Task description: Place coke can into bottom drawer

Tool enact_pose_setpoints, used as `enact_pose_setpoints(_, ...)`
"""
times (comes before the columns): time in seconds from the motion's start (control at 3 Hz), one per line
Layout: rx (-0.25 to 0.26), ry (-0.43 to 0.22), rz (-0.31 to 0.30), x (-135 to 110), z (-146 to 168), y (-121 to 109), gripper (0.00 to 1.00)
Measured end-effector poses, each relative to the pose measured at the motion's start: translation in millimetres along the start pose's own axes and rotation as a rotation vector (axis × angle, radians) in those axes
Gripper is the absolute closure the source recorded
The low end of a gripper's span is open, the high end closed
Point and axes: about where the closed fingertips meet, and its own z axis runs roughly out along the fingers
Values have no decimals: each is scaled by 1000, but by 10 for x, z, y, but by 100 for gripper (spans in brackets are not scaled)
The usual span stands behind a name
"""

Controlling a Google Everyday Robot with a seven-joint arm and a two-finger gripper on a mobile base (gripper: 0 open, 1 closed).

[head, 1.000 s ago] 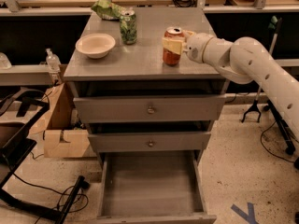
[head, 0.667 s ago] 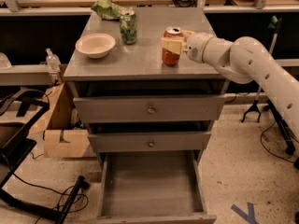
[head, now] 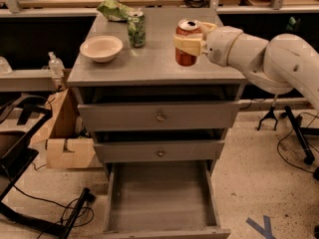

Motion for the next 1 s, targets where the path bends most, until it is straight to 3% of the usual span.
enact_pose_setpoints(0.33,-84,-5,-18,135,-359,634,100)
enact_pose_setpoints(0.67,-110,36,27,756,-846,1003,100)
enact_pose_setpoints(1.0,-142,141,124,1793,-1109,1358,100)
